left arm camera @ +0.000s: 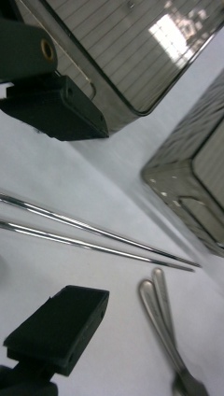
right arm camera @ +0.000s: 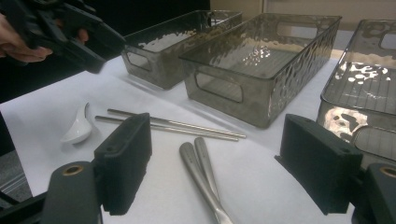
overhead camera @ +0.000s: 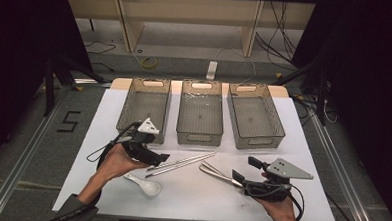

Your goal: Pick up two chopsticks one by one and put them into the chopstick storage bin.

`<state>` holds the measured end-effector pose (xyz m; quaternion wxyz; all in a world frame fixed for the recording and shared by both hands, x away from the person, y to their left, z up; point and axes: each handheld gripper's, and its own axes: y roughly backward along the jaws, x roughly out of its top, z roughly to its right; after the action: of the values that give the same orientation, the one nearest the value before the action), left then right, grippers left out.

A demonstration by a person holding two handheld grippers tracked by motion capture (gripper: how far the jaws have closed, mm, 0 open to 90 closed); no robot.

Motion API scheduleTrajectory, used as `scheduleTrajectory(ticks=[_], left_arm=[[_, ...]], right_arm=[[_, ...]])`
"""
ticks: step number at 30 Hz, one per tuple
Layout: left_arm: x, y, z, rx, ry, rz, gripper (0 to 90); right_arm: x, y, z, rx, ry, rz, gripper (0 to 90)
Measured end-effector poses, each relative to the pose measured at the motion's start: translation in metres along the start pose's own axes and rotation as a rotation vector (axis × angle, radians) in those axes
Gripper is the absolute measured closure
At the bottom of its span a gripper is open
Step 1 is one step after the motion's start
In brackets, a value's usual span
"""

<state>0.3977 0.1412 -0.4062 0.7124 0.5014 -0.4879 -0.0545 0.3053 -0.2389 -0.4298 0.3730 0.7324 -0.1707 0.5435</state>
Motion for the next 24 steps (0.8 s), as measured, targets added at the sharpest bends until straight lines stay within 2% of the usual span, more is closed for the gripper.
scheduleTrajectory(ticks=[2, 4, 8, 11, 13, 14, 15, 17, 19, 24], left_arm=[[0.003, -0.008, -0.002, -0.006, 0.014, -0.042, 17.9], [0.004, -0.015, -0.004, -0.008, 0.009, -0.078, 20.4], [0.006, -0.030, -0.005, 0.012, -0.014, -0.164, 24.3], [0.007, -0.038, -0.006, -0.001, -0.022, -0.212, 28.4], [0.007, -0.042, -0.007, 0.007, -0.037, -0.245, 34.9], [0.007, -0.044, -0.008, 0.004, -0.048, -0.266, 34.9], [0.007, -0.045, -0.008, -0.001, -0.046, -0.278, 38.6], [0.007, -0.048, -0.007, -0.011, -0.051, -0.301, 40.2], [0.007, -0.051, -0.006, -0.022, -0.053, -0.315, 45.7], [0.007, -0.058, -0.004, -0.039, -0.066, -0.342, 52.4]], right_arm=[[0.000, 0.000, 0.000, 0.001, -0.004, -0.003, 25.9], [-0.001, -0.001, 0.001, 0.002, -0.002, -0.008, 25.9], [-0.001, -0.002, 0.000, 0.004, 0.000, -0.020, 26.0], [-0.001, -0.002, 0.000, 0.005, 0.002, -0.022, 26.1], [-0.001, -0.003, 0.000, 0.007, 0.000, -0.025, 26.2], [-0.001, -0.003, 0.000, 0.007, 0.000, -0.025, 26.2], [-0.001, -0.004, 0.000, 0.009, 0.001, -0.031, 26.2], [-0.001, -0.004, 0.000, 0.010, 0.000, -0.034, 26.2], [-0.001, -0.004, -0.001, 0.010, 0.003, -0.040, 26.2], [-0.001, -0.005, -0.001, 0.013, 0.001, -0.042, 26.3]])
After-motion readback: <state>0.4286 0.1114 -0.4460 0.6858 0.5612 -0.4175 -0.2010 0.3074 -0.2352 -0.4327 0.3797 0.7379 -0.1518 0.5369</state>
